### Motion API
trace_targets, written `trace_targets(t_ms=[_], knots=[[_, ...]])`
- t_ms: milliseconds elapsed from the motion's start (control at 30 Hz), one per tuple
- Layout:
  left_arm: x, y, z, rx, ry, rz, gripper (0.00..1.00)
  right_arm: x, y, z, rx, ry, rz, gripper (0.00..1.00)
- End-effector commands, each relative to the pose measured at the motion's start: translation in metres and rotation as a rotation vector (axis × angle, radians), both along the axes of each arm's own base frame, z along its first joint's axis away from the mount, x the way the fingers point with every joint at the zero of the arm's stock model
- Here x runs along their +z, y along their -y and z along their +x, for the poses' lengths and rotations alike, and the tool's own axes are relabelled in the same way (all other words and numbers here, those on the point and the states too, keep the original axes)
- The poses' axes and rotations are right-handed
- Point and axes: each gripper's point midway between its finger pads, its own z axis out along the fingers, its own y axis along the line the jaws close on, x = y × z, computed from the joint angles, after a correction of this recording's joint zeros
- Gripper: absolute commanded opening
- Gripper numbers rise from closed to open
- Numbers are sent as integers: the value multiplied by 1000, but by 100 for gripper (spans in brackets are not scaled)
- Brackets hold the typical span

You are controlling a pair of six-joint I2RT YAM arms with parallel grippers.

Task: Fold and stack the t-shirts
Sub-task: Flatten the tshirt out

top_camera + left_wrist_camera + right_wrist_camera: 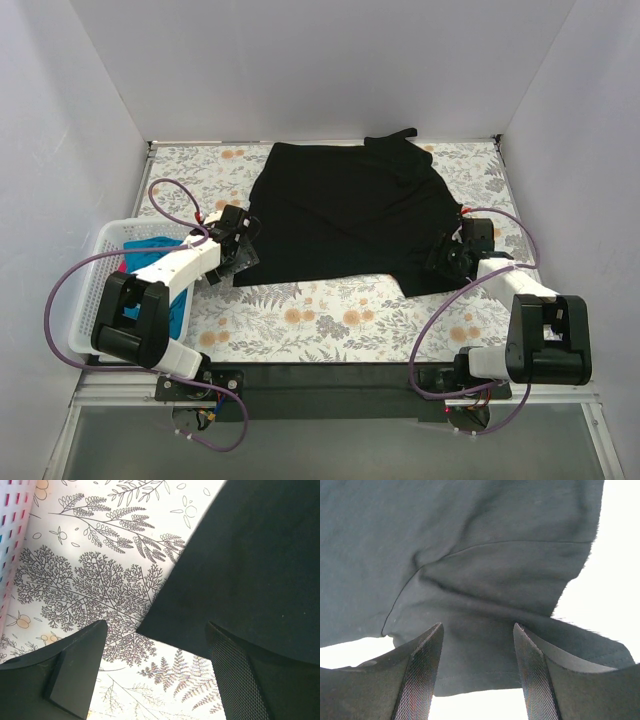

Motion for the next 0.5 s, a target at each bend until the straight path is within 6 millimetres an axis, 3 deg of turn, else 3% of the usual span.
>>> trace_targets(t_ms=[0, 300, 467], knots=[[10, 2, 4, -1, 45, -14, 79, -20, 29, -22, -86, -108, -77, 66], [5, 33, 2, -58, -3, -168, 77, -18, 22, -23, -45, -100, -48, 66], [-4, 30, -7, -68, -55, -152, 74, -15, 19, -23, -35, -90, -33, 66]])
